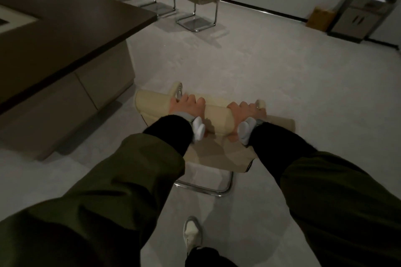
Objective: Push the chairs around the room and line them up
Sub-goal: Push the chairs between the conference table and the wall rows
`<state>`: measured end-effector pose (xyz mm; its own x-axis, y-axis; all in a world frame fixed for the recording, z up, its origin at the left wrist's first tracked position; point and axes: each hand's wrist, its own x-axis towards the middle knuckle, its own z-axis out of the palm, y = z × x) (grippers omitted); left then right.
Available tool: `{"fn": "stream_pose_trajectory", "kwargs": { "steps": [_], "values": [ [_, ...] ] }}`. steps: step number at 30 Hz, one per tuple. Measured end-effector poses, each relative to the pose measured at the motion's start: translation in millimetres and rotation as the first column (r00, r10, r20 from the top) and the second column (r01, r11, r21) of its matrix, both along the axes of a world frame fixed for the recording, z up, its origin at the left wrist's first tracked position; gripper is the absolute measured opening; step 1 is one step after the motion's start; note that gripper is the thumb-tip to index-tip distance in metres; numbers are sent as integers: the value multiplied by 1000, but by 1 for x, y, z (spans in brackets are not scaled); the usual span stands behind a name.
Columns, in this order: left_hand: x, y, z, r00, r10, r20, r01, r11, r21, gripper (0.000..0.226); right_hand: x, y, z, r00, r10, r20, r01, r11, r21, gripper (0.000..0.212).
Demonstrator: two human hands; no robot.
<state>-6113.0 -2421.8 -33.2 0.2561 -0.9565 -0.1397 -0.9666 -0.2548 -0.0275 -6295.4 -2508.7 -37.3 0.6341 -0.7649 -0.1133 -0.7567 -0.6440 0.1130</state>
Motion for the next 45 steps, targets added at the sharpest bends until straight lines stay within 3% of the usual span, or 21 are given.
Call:
{"fn": "stream_pose_trajectory", "kwargs": {
  "steps": [3,6,8,12,20,24,28,34,45],
  "values": [
    [-9,11,0,999,35,-17,-35,999,-7,82,-7,12,1,998,36,49,-32,997,-69,68],
    [-16,15,-1,998,70,-2,-70,998,-1,84,-3,16,12,998,-36,-43,42,989,144,88],
    [-20,19,-1,996,82,26,-82,997,-6,90,-2,19,14,995,-30,-98,46,986,161,94],
    [-31,19,1,991,133,22,-133,991,-27,85,-12,8,11,999,32,-41,-23,980,197,84],
    [-59,18,4,954,298,34,-298,955,-9,103,-23,-14,20,982,187,-21,-178,961,209,79],
    [-78,26,11,915,404,0,-404,915,7,100,-29,-20,27,960,281,-11,-273,942,197,73],
    [-97,32,15,878,478,0,-478,878,17,88,-31,-31,25,921,390,-28,-380,910,164,76],
    [-122,39,13,799,601,1,-601,799,31,93,-31,-46,22,851,524,12,-516,833,201,74],
    [-149,56,16,660,750,37,-751,658,55,88,-3,-44,27,689,725,-8,-708,675,208,97]
  ]
}}
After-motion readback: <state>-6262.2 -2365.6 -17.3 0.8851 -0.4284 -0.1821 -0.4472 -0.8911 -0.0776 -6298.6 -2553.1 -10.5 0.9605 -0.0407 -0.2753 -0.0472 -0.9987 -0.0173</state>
